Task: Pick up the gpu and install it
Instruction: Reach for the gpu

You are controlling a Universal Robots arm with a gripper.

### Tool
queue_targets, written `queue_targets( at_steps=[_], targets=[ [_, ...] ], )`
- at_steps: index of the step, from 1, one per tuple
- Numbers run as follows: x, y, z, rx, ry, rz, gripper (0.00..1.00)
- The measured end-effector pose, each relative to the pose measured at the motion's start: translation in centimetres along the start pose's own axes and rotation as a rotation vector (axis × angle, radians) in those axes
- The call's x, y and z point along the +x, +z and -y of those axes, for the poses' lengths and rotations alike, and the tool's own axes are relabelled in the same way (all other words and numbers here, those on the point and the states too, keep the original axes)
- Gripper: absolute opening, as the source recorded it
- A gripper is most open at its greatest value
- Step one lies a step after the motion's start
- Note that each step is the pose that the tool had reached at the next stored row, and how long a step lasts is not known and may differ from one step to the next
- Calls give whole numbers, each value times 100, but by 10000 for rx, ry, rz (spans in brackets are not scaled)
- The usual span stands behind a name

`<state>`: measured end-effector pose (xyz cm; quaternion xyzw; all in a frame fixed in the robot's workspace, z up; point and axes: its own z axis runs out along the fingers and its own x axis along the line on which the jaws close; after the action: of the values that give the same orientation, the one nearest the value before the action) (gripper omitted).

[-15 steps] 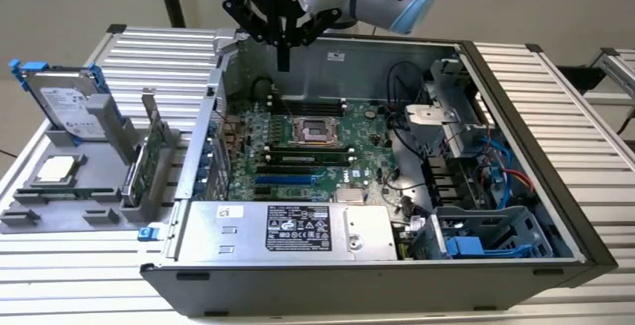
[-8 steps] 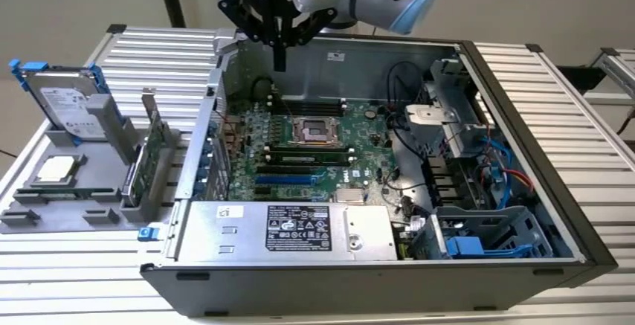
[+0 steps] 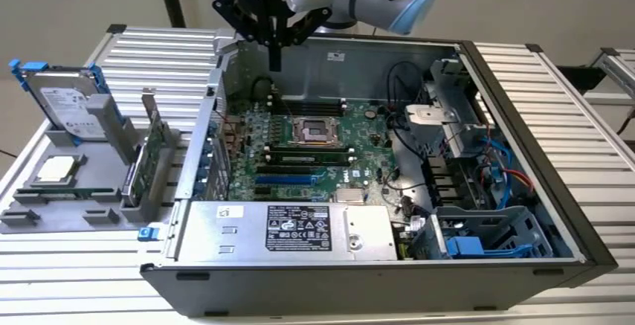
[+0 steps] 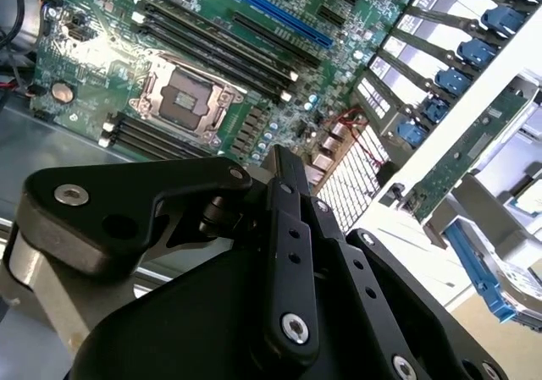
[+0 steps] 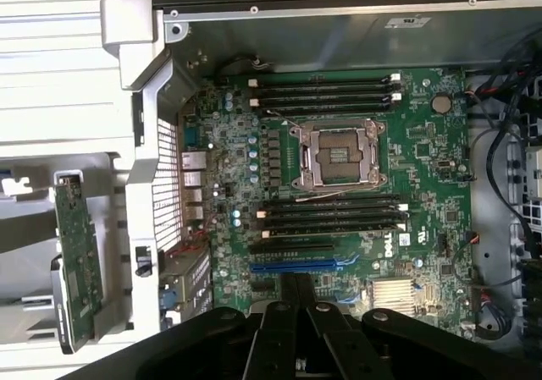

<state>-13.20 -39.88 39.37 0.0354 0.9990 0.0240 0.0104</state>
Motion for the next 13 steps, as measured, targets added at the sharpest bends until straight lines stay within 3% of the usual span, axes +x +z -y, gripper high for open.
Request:
queue_targets(
  at_steps=[13],
  targets=[
    [135,-3,12,0,0,0,0]
  ],
)
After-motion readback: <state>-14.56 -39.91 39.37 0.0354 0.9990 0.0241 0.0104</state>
